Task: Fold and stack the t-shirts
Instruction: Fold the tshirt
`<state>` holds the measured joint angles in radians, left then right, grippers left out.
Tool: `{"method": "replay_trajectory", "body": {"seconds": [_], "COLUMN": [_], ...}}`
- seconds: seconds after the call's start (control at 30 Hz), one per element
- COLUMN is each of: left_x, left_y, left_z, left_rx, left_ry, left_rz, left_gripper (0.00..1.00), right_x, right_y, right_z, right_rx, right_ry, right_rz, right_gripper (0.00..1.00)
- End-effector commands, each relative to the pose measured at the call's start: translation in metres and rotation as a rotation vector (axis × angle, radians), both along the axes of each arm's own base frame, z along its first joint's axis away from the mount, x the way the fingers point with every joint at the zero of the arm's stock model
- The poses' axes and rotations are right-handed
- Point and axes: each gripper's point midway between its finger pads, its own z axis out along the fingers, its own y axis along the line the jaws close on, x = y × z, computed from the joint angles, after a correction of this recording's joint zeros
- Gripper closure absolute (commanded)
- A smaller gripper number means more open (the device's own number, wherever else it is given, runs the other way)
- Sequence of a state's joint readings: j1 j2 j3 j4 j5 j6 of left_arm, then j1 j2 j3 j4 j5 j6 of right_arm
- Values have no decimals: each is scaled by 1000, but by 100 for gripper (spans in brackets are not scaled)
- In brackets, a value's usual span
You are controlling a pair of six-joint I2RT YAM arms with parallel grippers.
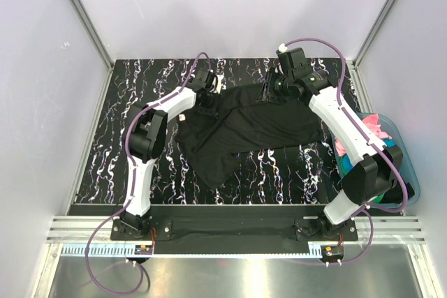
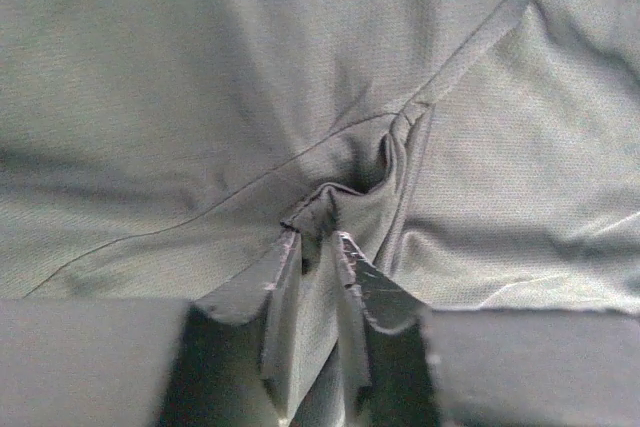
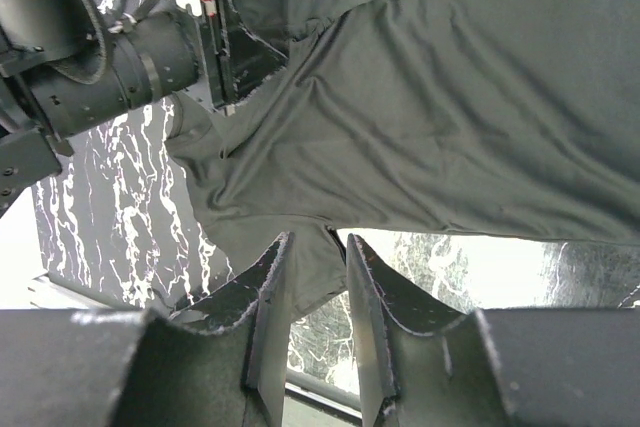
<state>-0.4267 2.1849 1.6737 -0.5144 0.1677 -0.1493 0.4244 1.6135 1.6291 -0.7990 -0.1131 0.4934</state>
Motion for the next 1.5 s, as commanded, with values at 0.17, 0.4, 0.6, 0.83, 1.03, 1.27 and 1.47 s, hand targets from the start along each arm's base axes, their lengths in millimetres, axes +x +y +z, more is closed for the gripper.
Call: {"method": "replay_trajectory", "body": {"seconds": [0.17,0.4,0.6,0.83,1.03,1.27,1.47], "left_x": [18,17,23,23,6,-23,-26], "left_y": [7,4,10,6,-15,-37,-35], "left_z": [37,40,61,72,75,76,116], "left_rx": [10,6,41,87,51,-15,-106], "left_ry": [-111,-103,-171,-225,-208,-138,-192], "left_rz": [43,35,71,79,26,-30,-35], "left_gripper": [88,100,100,100,100,94,68], "right_x": [-3,0,1,2,0,0,2], "right_y": [-7,-6,-5,-4,-6,-4,-6], "right_z": [19,19,17,15,12,6,-6], "right_rx": [-7,-5,-6,-4,-10,-6,-27], "right_ry": [-62,-61,-59,-53,-48,-43,-32], "right_rz": [-2,-4,-1,1,-2,1,2], "right_gripper": [65,65,65,65,64,64,64]}}
